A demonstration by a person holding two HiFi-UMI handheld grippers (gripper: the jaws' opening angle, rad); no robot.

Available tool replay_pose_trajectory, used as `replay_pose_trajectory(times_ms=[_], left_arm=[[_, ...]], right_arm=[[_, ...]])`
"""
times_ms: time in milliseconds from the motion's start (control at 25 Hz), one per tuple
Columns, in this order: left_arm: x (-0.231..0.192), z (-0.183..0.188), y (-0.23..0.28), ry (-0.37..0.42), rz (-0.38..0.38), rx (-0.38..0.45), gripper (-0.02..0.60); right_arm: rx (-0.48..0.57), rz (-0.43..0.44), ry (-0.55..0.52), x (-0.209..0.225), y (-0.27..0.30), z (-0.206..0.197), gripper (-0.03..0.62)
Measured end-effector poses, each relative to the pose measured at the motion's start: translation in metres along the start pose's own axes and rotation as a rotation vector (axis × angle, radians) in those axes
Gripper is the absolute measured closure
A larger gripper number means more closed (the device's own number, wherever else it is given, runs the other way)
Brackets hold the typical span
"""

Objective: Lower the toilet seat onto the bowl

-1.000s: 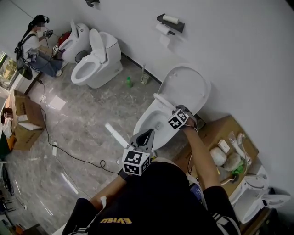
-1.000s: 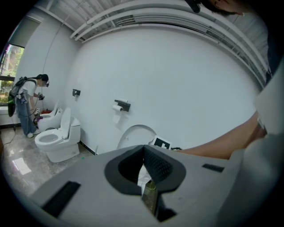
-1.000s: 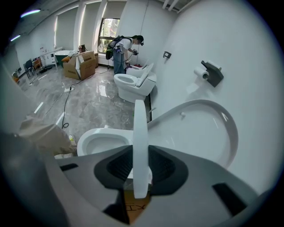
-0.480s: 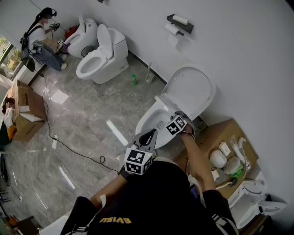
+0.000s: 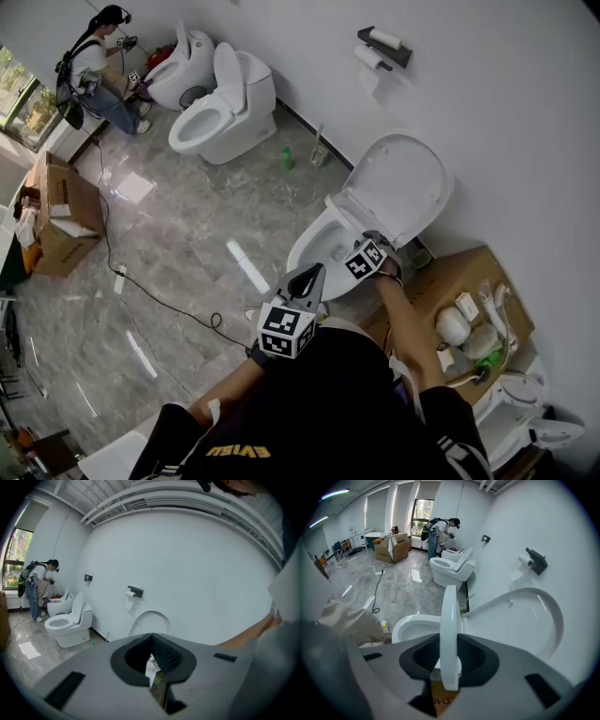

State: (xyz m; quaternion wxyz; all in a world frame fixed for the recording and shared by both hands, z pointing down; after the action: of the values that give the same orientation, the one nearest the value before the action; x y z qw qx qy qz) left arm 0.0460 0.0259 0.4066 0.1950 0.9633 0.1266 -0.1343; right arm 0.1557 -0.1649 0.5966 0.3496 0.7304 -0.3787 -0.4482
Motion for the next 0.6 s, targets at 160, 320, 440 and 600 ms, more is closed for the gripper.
replay_pose_trajectory(times_ms=[160, 320, 440, 600], left_arm=[[-0.004, 0.000, -0.007, -0.004, 0.022, -0.001, 0.569], [-0.007, 0.000, -0.011, -0.004, 0.035, -0.005, 0.569], [-0.006, -0.001, -0.009, -0.005, 0.032, -0.008, 0.569], [-0.008, -0.002, -0.008, -0.009, 0.032, -0.018, 0.569]], right_arm=[[-0.005, 0.004, -0.001, 0.000, -0.002, -0.001, 0.494], [0.000, 0.008, -0.004, -0.006, -0.003, 0.002, 0.493], [0.002, 0.016, -0.007, -0.009, -0.002, 0.002, 0.491], [-0.003, 0.030, -0.010, -0.015, -0.001, 0.002, 0.490]])
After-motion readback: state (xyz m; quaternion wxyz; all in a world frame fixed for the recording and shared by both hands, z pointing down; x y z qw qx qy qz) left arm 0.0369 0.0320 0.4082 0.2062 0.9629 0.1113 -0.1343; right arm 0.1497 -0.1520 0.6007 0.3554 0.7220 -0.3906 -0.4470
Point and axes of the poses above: the fingertips, and each gripper's own axes: y forward along the fingers, x to its right, z out of its top, the point moved 9 cm from there along -y, backward along the fingers, and after that the axes turned 5 degrees about -z, right-handed, at the moved point
